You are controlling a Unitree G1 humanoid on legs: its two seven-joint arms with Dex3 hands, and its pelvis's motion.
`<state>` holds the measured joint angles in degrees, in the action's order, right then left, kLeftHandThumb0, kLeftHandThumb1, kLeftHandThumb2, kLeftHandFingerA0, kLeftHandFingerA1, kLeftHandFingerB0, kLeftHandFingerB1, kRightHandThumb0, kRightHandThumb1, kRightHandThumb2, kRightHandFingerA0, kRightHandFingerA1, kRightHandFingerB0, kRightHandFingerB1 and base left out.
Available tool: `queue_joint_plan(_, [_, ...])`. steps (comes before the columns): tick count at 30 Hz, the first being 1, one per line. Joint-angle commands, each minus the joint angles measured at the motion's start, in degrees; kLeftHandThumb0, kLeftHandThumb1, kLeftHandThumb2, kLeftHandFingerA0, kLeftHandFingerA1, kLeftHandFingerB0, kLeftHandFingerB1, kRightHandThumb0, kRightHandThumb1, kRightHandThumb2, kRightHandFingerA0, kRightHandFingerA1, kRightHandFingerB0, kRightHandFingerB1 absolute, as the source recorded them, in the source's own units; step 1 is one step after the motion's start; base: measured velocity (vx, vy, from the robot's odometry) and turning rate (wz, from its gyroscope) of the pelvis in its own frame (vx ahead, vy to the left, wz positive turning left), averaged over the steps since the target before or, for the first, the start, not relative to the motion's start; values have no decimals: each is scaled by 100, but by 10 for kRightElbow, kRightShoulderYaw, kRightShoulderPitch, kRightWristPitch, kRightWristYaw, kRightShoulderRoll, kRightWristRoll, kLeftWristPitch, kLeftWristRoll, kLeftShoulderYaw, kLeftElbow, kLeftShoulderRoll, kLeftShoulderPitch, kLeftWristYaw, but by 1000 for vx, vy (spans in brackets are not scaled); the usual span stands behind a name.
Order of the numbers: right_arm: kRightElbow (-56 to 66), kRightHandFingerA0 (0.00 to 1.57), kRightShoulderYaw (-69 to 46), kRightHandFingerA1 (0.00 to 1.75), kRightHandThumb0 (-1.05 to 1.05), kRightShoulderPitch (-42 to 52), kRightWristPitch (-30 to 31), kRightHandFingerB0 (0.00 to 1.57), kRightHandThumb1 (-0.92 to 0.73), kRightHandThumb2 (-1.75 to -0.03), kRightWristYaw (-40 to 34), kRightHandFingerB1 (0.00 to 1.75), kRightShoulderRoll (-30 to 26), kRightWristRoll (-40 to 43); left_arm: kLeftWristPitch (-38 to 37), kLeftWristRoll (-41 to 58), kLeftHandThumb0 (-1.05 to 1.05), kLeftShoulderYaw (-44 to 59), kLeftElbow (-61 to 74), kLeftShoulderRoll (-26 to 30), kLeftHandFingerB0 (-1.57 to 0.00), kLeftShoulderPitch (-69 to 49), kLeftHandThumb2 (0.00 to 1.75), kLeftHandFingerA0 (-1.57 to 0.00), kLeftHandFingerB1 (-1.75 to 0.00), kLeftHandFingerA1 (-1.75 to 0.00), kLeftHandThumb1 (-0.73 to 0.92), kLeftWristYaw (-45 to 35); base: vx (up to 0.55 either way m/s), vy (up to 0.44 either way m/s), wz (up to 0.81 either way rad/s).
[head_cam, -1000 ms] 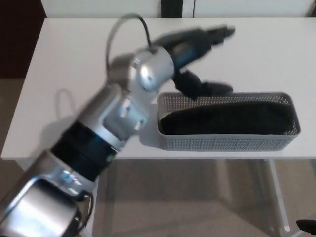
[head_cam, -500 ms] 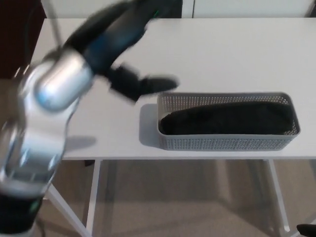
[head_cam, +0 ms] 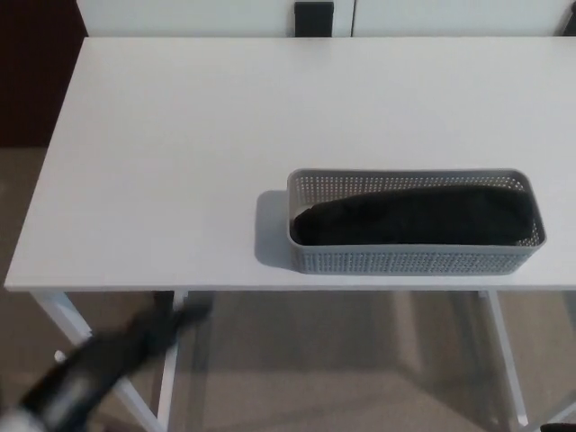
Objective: The robot walk towards a table in front and pick up a black pencil case on the left hand side and put the pencil case into a small container on the right hand side
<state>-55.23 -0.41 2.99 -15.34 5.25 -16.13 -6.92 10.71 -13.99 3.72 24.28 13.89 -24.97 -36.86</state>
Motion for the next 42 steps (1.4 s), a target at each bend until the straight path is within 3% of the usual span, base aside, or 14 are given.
queue_joint_plan(1, [-30, 60, 3, 55, -41, 34, -22, 38, -54, -76, -27, 47, -19, -16, -346, 200, -72, 159, -61, 83, -26, -357, 56, -27, -29, -34, 50, -172, 0, 0, 0])
queue_joint_plan(5, [-40, 63, -3, 46, -31, 30, -25, 44, -64, -59, -33, 38, -9, -8, -270, 100, -65, 92, -162, 90, -20, -225, 59, -24, -28, -33, 62, -68, 0, 0, 0])
queue_joint_plan(6, [-41, 55, -2, 55, -41, 31, -28, 39, -54, -77, -38, 48, -6, -10, -246, 57, -66, 70, -205, 87, -17, -176, 58, -20, -27, -33, 59, -20, 0, 0, 0])
queue_joint_plan(7, [-41, 59, -2, 45, -34, 35, -37, 44, -66, -59, -43, 38, -2, -10, -212, 3, -34, 39, -282, 80, 0, -98, 92, -1, -47, -50, 34, 44, 0, 0, 0])
queue_joint_plan(10, [-35, 54, -10, 44, -38, 43, -48, 42, -67, -59, -37, 37, -2, 0, -181, -32, -69, 11, -408, 64, -12, 1, 80, -3, -39, -41, 43, 108, 0, 0, 0])
queue_joint_plan(11, [-40, 50, -16, 43, -42, 40, -52, 43, -67, -59, -38, 37, 0, 6, -160, -26, -66, 14, -509, 48, -9, 69, 76, -7, -30, -34, 42, 142, 0, 0, 0])
queue_joint_plan(12, [-39, 48, -27, 43, -42, 42, -54, 42, -68, -59, -27, 37, 2, 21, -151, -29, -33, 15, -562, 39, 0, 99, 90, -1, -48, -50, 33, 174, 0, 0, 0])
queue_joint_plan(14, [-38, 50, -32, 43, -42, 45, -57, 42, -68, -60, -29, 37, 2, 25, -116, 6, -31, 45, -652, 19, 0, 145, 91, -1, -47, -50, 36, 201, 0, 0, 0])
queue_joint_plan(25, [-38, 53, -41, 43, -40, 49, -61, 42, -67, -59, -26, 37, -4, 30, -152, 22, -35, 49, -762, 42, 0, 162, 89, 0, -48, -50, 29, 208, 0, 0, 0])
queue_joint_plan(26, [-34, 56, -36, 43, -41, 52, -61, 43, -68, -60, -33, 37, -6, 22, -156, 35, -68, 58, -769, 41, -11, 166, 75, 0, -30, -38, 40, 200, 0, 0, 0])
queue_joint_plan(34, [-38, 56, -44, 46, -39, 55, -72, 43, -67, -59, -31, 38, -2, 21, -201, 48, -65, 58, -829, 50, -8, 187, 76, -6, -21, -32, 41, 200, 0, 0, 0])
queue_joint_plan(35, [-37, 55, -45, 45, -39, 53, -71, 43, -67, -59, -30, 38, -3, 21, -209, 48, -59, 56, -839, 51, -8, 191, 58, -8, -21, -27, 52, 199, 0, 0, 0])
queue_joint_plan(36, [-36, 53, -47, 45, -39, 49, -68, 42, -68, -59, -27, 38, -6, 21, -222, 47, -63, 52, -852, 51, -7, 197, 76, -6, -23, -31, 40, 199, 0, 0, 0])
queue_joint_plan(42, [-34, 55, -45, 43, -38, 33, -60, 43, -68, -60, -28, 37, -10, 10, -242, 37, -65, 34, -880, 57, -7, 219, 78, -3, -24, -40, 41, 217, 0, 0, 0])
